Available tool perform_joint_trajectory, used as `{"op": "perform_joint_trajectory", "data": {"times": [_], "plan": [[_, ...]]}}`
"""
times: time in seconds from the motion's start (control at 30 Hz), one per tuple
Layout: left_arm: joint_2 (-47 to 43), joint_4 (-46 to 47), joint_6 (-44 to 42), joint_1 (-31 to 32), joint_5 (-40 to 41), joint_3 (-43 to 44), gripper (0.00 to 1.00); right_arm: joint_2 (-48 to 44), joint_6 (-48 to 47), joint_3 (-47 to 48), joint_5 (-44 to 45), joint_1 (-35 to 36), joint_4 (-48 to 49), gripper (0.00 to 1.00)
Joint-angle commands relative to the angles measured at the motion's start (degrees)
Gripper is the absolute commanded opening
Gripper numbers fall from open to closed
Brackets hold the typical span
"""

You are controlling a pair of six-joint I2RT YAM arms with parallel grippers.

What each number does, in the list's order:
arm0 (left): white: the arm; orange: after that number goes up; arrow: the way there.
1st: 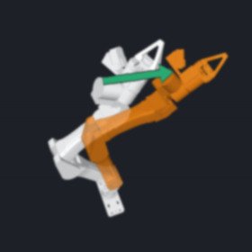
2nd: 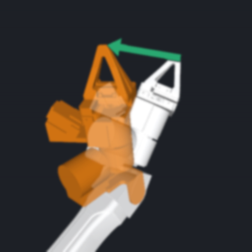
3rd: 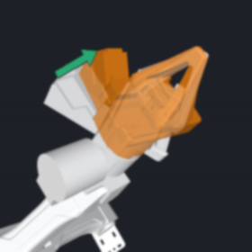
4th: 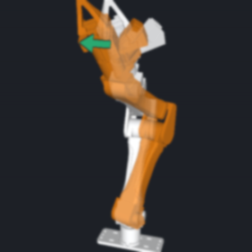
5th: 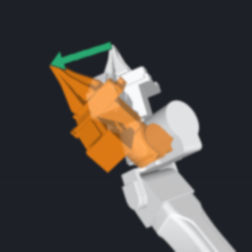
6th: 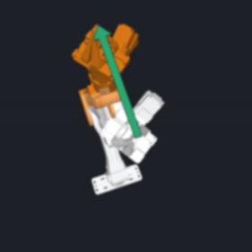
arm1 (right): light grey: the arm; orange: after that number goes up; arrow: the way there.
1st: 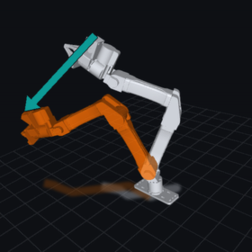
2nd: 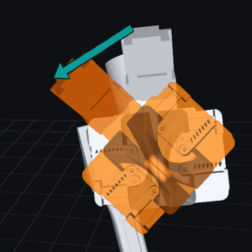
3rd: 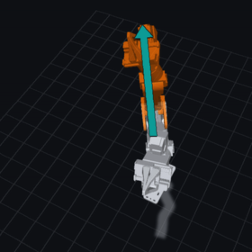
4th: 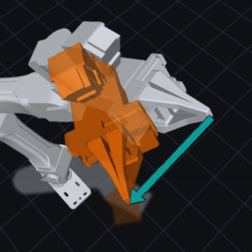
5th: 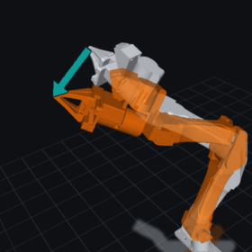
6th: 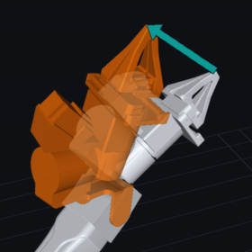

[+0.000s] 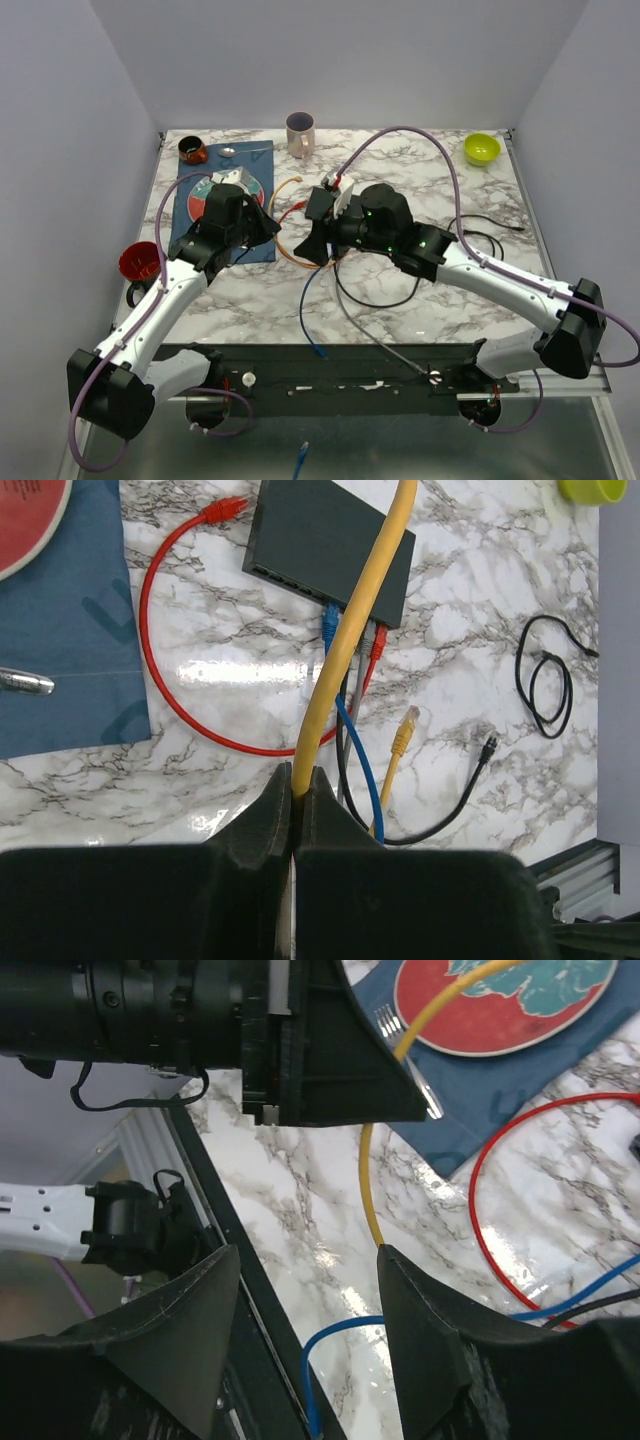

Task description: Pull the plug from the switch port

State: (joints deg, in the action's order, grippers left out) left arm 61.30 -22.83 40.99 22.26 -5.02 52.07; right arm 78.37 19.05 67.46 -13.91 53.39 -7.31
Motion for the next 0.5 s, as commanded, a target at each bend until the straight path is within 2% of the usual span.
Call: {"op": "perform_joint_trajectory", "data": {"times": [0.0, 0.17, 0.3, 0.47], "plan": [[-0.8, 2.4, 1.9, 0.4, -3.3, 0.0, 0.0, 4.3, -1.9, 3.0, -4.4, 1.7, 0.4, 0.66], [-1.4, 1.7, 1.5, 0.5, -3.5, 0.0, 0.0, 12.8, -3.3, 9.3, -2.8, 3.6, -1.6, 0.66], [-2.0, 1.5, 1.6, 0.5, -4.0, 0.0, 0.0, 18.4, -4.1, 13.1, 2.3, 4.6, -4.3, 0.65], [-2.5, 1.5, 1.9, 0.5, -4.7, -0.5, 0.0, 22.2, -3.9, 14.9, 6.6, 4.5, -5.8, 0.63]]}}
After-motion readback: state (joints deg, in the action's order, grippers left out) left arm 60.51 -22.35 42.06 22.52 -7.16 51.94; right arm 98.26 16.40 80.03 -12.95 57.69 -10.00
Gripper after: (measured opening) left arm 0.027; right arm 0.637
